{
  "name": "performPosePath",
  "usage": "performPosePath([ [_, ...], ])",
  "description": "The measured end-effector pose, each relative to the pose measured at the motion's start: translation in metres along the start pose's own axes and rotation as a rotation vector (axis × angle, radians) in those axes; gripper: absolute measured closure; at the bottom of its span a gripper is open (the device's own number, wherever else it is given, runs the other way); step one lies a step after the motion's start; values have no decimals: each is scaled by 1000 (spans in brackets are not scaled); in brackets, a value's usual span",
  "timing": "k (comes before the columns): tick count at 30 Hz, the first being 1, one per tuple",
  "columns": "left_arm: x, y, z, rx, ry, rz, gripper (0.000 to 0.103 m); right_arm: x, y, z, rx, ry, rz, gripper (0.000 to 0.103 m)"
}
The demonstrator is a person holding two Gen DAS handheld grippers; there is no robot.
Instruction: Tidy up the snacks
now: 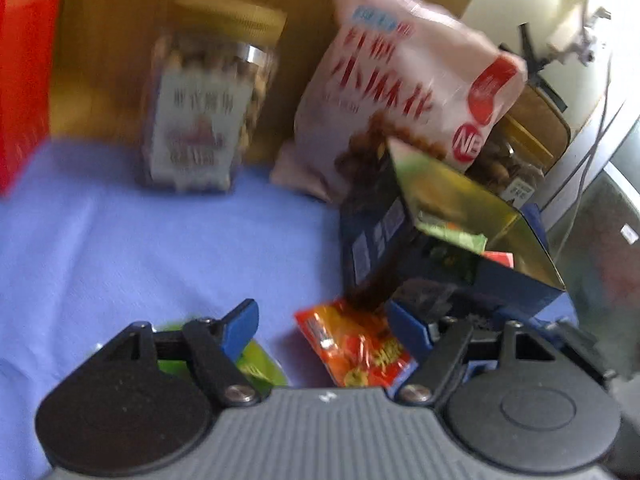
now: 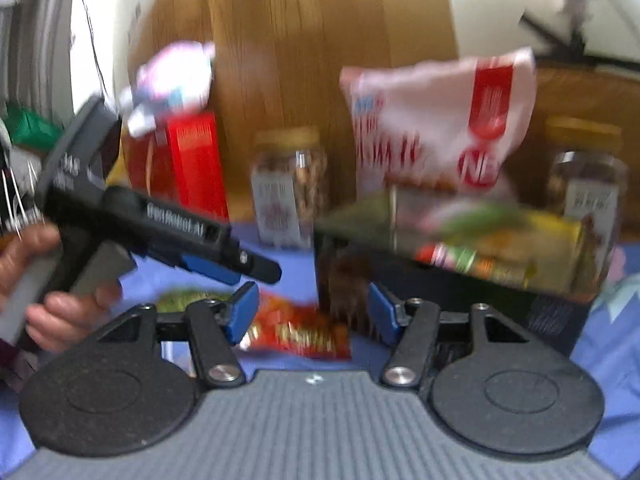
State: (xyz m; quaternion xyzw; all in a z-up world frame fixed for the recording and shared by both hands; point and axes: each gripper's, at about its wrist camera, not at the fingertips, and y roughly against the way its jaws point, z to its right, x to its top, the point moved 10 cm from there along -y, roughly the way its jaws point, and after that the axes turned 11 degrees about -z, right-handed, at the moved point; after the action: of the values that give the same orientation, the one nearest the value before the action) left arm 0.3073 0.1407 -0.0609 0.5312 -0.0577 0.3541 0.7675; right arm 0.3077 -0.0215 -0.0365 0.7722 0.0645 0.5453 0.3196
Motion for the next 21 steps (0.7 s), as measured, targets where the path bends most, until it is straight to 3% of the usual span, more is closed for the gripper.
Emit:
performPosePath([
  [2,-2,-9,2,-32,20,-28,36,-7,-9,1,10,-12,-44,41],
  [4,-5,-16,10,-41,-3,-44,52,-8,-9,2,16,-25,-47,40],
  [6,-11,-20,18,-25,-34,-53,55,-8,-8,2,26,-36,-48,40],
  [9,-15,-23,23,57,-82,-23,63,-10,-7,1,36,-39,-52,40],
  [12,-17,-20,23,47,-56,-22,72,-12,-8,-3,34,-24,-56,40],
  [17,-36,15,22,2,-50,-20,82,-8,-1,-4,57,-2,-30,40],
  [18,-41,25,24,-25,-57,-17,90,-6,1,-5,63,2,-21,40],
  [21,-64,65,19,-86,-70,3,92,1,14,-12,102,-16,10,40],
])
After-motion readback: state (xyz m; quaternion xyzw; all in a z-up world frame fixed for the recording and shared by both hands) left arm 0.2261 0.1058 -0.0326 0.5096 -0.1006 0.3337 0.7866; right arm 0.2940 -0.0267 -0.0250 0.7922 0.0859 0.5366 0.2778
